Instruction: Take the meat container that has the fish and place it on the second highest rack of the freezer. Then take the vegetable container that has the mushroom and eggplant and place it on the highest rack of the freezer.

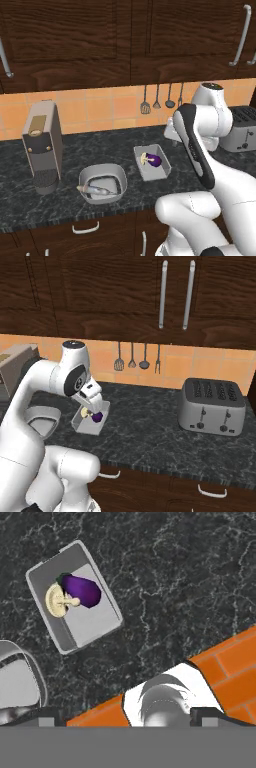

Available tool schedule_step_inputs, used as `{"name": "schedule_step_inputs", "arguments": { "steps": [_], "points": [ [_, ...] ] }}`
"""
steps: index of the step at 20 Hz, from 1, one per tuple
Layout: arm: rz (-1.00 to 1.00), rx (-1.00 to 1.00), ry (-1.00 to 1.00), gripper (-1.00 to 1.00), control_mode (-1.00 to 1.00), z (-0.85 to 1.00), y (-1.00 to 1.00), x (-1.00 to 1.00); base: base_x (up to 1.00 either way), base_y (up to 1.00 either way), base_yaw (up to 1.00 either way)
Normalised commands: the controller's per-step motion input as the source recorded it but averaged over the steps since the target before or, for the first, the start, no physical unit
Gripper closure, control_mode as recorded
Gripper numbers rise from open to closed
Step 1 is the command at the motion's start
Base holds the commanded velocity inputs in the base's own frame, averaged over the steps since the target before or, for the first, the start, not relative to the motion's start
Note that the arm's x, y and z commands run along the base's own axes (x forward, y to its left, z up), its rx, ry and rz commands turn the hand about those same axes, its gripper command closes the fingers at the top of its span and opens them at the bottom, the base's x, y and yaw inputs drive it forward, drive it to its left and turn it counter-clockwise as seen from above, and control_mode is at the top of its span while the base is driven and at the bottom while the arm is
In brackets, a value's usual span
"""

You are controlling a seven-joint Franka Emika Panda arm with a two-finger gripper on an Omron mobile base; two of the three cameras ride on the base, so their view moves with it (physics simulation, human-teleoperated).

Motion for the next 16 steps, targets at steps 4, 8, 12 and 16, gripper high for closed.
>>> {"name": "schedule_step_inputs", "arguments": {
  "steps": [4, 8, 12, 16],
  "points": [
    [-0.20, 0.02, 0.01, -1.00, -1.00, -0.56, 0.06, 0.09, 0.00, 0.00, 0.00],
    [-0.11, 0.02, 0.02, -1.00, -1.00, -0.56, 0.00, 0.07, 0.00, 0.00, 0.00],
    [0.00, 0.03, 0.00, -1.00, -1.00, -0.51, 0.00, 0.36, 0.00, 0.00, 0.00],
    [0.00, 0.00, 0.01, -1.00, -1.00, -0.54, 0.20, 0.44, 0.00, 0.00, 0.00]
  ]
}}
